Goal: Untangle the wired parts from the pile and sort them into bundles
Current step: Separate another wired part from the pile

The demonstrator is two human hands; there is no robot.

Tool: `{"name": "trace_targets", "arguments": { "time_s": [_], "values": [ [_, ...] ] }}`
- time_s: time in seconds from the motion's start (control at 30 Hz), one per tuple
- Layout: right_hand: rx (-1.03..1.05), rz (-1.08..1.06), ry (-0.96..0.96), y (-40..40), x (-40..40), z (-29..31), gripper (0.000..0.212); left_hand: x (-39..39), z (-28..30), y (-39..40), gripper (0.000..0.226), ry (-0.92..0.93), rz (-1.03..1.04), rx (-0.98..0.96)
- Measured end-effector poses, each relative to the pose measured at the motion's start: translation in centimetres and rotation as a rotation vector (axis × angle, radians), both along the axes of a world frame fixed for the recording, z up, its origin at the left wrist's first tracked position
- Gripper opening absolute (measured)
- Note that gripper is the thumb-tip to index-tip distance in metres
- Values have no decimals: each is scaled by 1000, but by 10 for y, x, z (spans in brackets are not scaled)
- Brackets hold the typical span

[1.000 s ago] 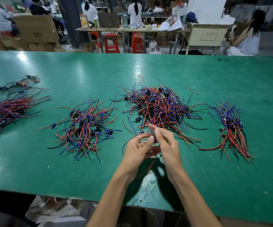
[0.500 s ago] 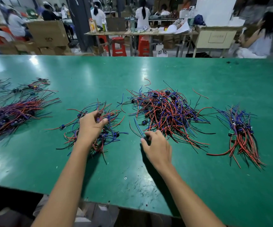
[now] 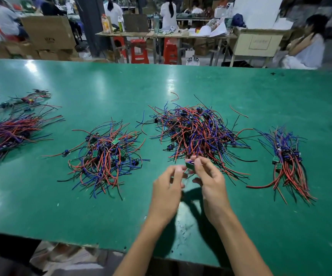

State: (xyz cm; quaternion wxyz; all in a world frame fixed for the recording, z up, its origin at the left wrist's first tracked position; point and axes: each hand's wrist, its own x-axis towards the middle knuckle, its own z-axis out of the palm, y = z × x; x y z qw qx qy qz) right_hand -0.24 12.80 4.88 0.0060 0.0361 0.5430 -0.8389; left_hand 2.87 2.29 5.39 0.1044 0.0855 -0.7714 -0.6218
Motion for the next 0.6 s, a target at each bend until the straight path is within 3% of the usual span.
{"name": "trace_targets", "arguments": {
  "time_s": [0.07,0.13,0.33,0.5,0.6],
  "values": [
    [-151,42,-48,11,8,2,18,-5,-1,14,28,-160,-128,313],
    [-254,57,-65,21,14,2,16,-6,-3,19,32,-179,-230,518],
    [-135,-17,-43,37,19,-4,16,-4,-9,20,31,-58,-240,597],
    [-196,-79,-120,38,20,-13,17,-1,-14,23,14,9,-54,561],
    [-181,-107,-132,38,20,-21,19,1,-19,23,19,8,28,630]
  ]
}}
